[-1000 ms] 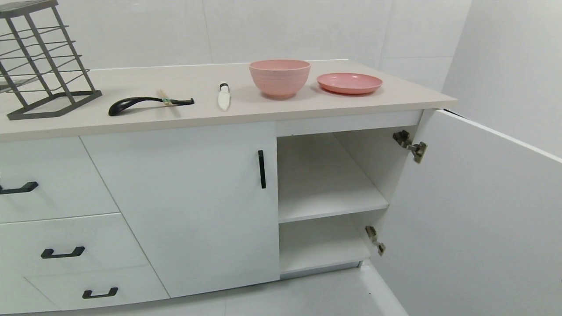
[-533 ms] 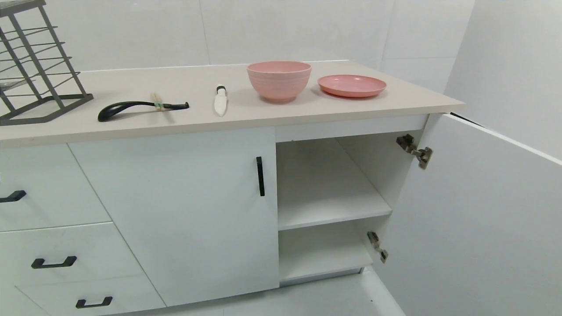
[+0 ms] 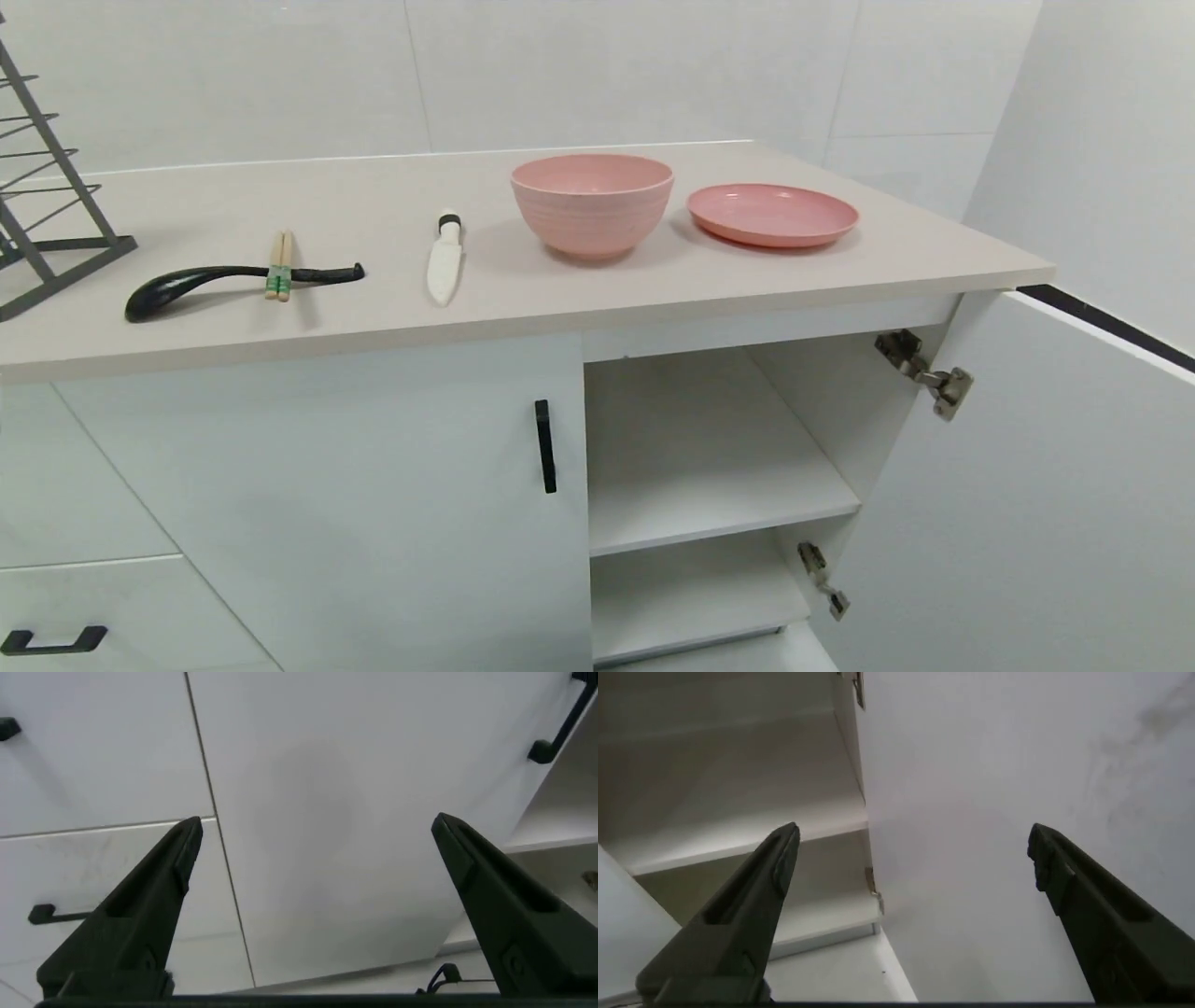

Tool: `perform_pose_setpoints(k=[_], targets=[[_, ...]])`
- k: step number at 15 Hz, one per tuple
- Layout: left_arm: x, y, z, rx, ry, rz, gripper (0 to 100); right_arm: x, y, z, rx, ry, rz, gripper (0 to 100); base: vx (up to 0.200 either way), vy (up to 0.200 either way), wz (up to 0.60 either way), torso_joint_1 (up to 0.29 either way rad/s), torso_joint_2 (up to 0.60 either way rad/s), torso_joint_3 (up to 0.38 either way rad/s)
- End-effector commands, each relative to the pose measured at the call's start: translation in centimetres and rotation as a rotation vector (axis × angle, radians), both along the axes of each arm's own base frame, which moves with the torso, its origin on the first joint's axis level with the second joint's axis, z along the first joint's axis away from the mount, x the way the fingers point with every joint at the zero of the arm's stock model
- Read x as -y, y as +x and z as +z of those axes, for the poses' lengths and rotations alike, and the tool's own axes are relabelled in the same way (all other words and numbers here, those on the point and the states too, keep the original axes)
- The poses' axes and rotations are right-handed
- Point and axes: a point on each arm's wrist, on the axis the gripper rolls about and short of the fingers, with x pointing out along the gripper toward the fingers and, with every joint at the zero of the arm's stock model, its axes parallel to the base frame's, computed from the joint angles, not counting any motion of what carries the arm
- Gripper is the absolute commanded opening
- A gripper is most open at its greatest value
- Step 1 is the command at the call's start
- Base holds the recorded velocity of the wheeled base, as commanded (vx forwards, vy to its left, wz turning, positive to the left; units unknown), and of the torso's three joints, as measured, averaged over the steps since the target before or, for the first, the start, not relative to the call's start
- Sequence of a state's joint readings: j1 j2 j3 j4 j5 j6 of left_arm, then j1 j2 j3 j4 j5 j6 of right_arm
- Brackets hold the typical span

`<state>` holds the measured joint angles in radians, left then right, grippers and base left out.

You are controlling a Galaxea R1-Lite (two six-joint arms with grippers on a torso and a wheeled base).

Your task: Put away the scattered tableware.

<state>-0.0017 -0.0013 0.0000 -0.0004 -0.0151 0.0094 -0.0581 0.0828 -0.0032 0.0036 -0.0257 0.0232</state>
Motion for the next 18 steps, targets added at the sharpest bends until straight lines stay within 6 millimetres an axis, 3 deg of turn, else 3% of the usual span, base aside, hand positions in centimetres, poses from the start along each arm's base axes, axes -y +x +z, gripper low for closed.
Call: perform_pose_setpoints(k=[1, 3, 10, 18], targets=[[0.00, 0.01, 0.01, 0.000, 0.000, 0.000, 100, 0.00, 0.01, -0.01, -0.003, 0.000, -0.001, 100, 0.000, 0.000, 0.00, 0.159, -0.10, -0.188], [0.00, 0.01, 0.00, -0.002, 0.001, 0.000, 100, 0.00, 0.02, -0.05, -0.004, 0.000, -0.001, 100, 0.000, 0.000, 0.00, 0.200, -0.15, -0.266], [0.00, 0.01, 0.00, -0.002, 0.001, 0.000, 100, 0.00, 0.02, -0.05, -0.004, 0.000, -0.001, 100, 0.000, 0.000, 0.00, 0.149, -0.57, -0.240], [0.04, 0.01, 0.01, 0.000, 0.008, -0.018, 100, 0.00, 0.02, -0.05, -0.004, 0.000, -0.001, 100, 0.000, 0.000, 0.00, 0.300, -0.49, -0.251]])
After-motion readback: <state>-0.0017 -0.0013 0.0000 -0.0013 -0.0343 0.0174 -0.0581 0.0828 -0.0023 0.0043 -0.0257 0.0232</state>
